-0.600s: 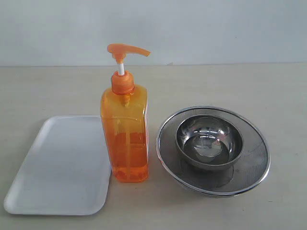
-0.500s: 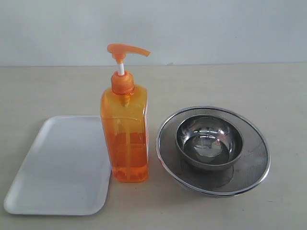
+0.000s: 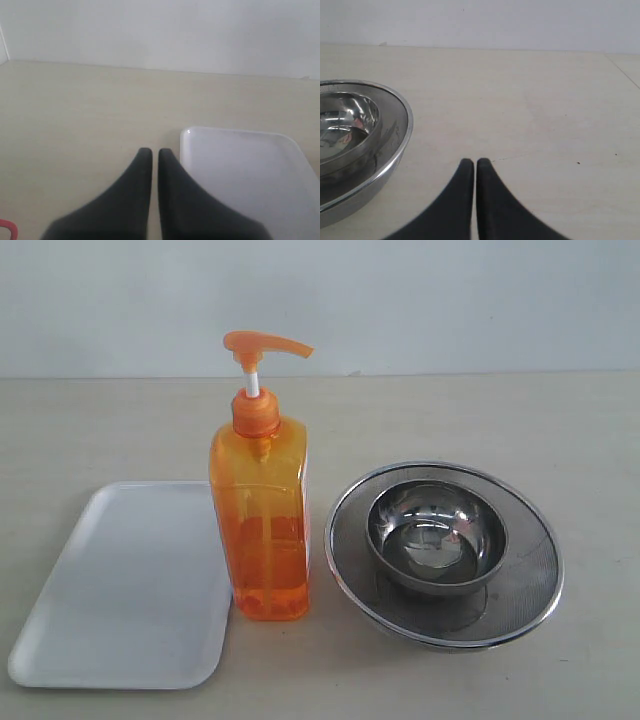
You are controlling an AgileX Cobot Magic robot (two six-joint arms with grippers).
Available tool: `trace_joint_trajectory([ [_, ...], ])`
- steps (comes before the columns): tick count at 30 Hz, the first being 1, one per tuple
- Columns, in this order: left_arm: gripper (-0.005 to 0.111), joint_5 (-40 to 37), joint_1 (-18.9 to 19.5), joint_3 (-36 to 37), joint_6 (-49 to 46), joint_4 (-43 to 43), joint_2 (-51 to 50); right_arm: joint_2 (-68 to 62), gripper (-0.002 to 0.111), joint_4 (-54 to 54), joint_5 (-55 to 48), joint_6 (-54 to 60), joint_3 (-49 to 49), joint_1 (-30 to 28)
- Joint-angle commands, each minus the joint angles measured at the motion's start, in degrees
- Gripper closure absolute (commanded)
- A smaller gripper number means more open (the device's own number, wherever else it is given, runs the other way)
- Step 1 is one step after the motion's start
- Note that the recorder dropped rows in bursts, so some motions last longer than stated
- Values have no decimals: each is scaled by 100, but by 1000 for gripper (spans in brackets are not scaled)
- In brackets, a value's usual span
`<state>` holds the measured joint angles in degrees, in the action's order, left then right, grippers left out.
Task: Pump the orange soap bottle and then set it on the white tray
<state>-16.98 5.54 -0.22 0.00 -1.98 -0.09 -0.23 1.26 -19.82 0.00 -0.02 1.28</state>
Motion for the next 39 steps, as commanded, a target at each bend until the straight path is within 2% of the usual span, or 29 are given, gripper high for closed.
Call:
trace_joint_trajectory([
  [1, 102, -4, -7, 22, -43, 8, 9, 23, 108, 37, 70, 0, 2, -20],
  [32, 102, 45, -7, 22, -43, 8, 9, 23, 108, 37, 70, 0, 2, -20],
  [39, 102, 1476, -7, 22, 0, -322, 9, 23, 108, 37, 70, 0, 2, -20],
])
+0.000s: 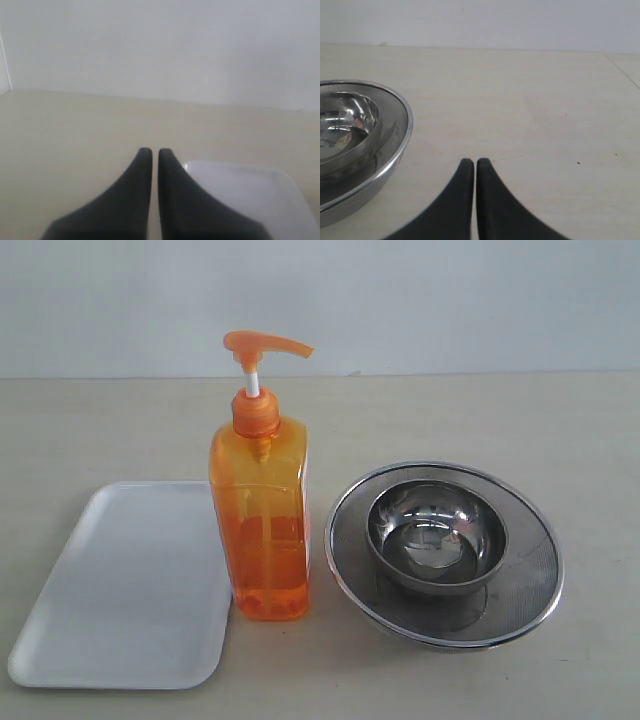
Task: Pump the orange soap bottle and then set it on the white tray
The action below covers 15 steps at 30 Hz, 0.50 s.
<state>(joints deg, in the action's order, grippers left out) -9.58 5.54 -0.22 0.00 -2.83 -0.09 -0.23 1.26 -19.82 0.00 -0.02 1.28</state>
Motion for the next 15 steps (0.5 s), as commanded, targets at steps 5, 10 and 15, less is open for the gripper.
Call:
trace_joint_trajectory([
  [5, 102, 851, -7, -198, 68, -259, 9, 23, 108, 37, 70, 0, 2, -20],
  [10, 102, 634, -7, -857, 83, -259, -507, 23, 108, 37, 70, 0, 2, -20],
  [15, 102, -255, -7, -1680, 83, -259, -1426, 23, 108, 37, 70, 0, 2, -20],
])
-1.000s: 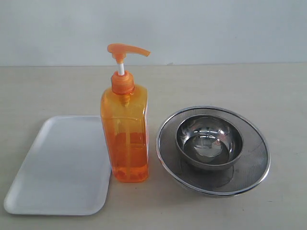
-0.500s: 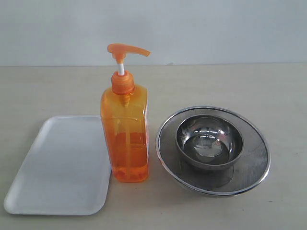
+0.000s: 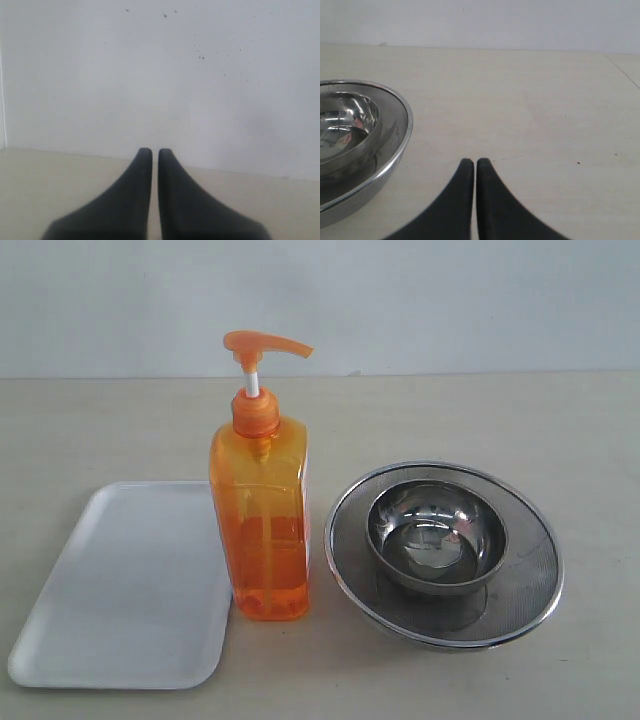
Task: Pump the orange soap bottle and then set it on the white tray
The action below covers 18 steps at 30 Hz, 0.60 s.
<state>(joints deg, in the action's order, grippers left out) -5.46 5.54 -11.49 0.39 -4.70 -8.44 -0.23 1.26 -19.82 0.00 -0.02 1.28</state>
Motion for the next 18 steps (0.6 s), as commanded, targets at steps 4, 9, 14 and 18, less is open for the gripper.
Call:
trace_joint_trajectory([
  [4, 102, -1738, -7, -1133, 4, -309, -1419, 23, 108, 37, 70, 0, 2, -20],
  [9, 102, -1632, -7, -1275, 8, -594, -2079, 23, 108, 37, 70, 0, 2, -20],
  [14, 102, -1079, -7, -1275, 8, -580, -2274, 23, 108, 37, 70, 0, 2, -20],
  [18, 102, -1000, -7, -1275, 8, -592, -2274, 23, 108, 37, 70, 0, 2, -20],
])
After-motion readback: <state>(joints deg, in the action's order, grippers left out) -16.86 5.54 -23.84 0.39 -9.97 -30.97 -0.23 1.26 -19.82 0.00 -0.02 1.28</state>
